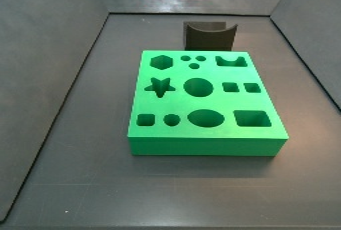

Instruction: Insert the double-square object.

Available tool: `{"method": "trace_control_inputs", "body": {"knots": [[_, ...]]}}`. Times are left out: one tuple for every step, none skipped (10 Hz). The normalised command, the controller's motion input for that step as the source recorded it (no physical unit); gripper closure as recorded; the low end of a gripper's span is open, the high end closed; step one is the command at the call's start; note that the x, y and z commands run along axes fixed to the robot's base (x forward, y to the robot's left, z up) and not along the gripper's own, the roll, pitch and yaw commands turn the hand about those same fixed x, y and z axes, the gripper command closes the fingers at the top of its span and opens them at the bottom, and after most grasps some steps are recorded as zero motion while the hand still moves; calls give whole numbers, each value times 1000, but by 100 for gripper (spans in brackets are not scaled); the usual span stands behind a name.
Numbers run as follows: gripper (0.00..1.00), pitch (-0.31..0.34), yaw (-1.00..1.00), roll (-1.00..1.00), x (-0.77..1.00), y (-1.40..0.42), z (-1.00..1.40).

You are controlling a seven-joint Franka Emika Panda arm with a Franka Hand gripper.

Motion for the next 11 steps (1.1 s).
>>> {"method": "trace_control_inputs", "body": {"knots": [[100, -89, 0, -129, 1000, 0, -920], [100, -96, -6, -120, 1000, 0, -900], [100, -91, -11, -114, 1000, -3, -909], [100, -84, -11, -111, 1000, 0, -914], [100, -70, -9, -103, 1000, 0, -926], [100, -60, -3, -73, 1000, 0, -874], [100, -19, 0, 0, 1000, 0, -663], [100, 13, 0, 186, 1000, -11, -480], [100, 130, 0, 370, 1000, -174, -446], [100, 200, -6, 354, 829, -209, -354], [100, 194, -106, 293, 726, -211, -126]]}}
